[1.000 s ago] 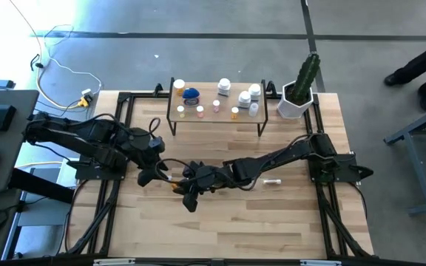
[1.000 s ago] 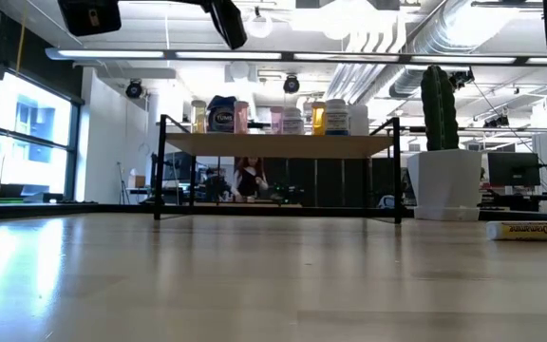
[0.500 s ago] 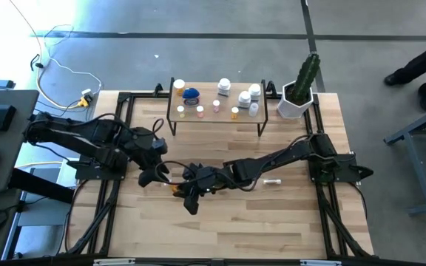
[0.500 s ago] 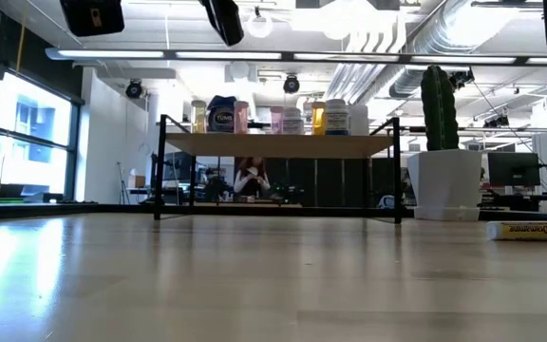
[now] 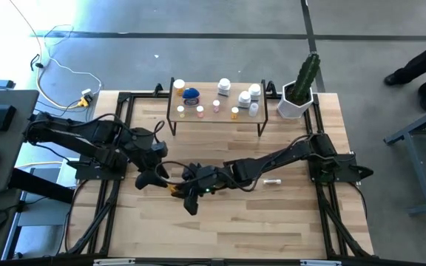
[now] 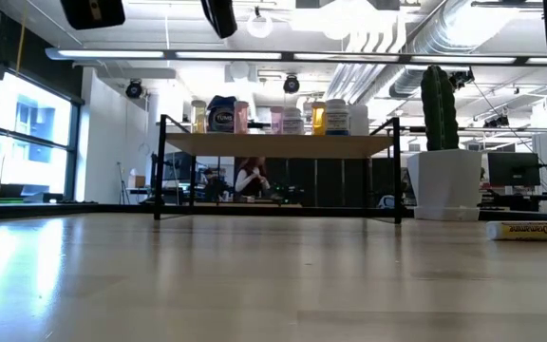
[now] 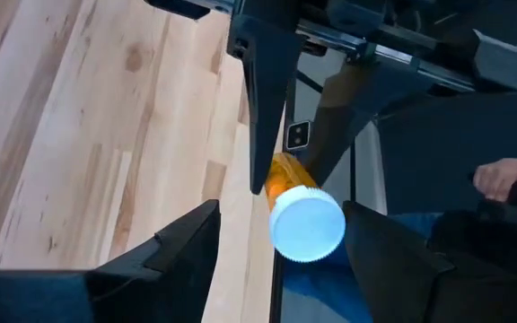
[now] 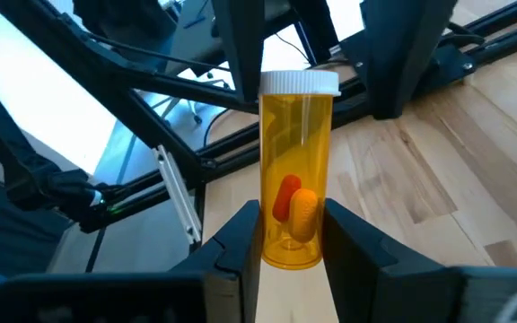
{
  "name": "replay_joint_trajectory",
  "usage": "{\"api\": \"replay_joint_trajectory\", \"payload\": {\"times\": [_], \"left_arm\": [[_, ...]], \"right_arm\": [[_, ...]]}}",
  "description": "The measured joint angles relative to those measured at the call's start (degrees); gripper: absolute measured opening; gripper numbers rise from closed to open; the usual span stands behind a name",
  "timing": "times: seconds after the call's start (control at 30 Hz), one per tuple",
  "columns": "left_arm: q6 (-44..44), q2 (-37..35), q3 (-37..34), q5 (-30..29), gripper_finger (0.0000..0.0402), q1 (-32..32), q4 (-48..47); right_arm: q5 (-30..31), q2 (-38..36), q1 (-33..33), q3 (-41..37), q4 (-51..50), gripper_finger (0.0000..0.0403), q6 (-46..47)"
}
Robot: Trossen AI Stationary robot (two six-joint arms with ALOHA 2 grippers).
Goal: Pick and place medicine bottles onto shelf by color
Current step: Put the small orange pill bottle on the shelf
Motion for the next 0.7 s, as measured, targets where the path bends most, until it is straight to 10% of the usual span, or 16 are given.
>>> {"api": "replay_joint_trajectory", "payload": {"times": [0.7], "left_arm": [[0.63, 0.29, 0.00, -0.22, 0.0116, 0.04, 0.21]], "right_arm": [[0.01, 0.00, -0.91, 0.00, 0.04, 0.0084, 0.07]]}}
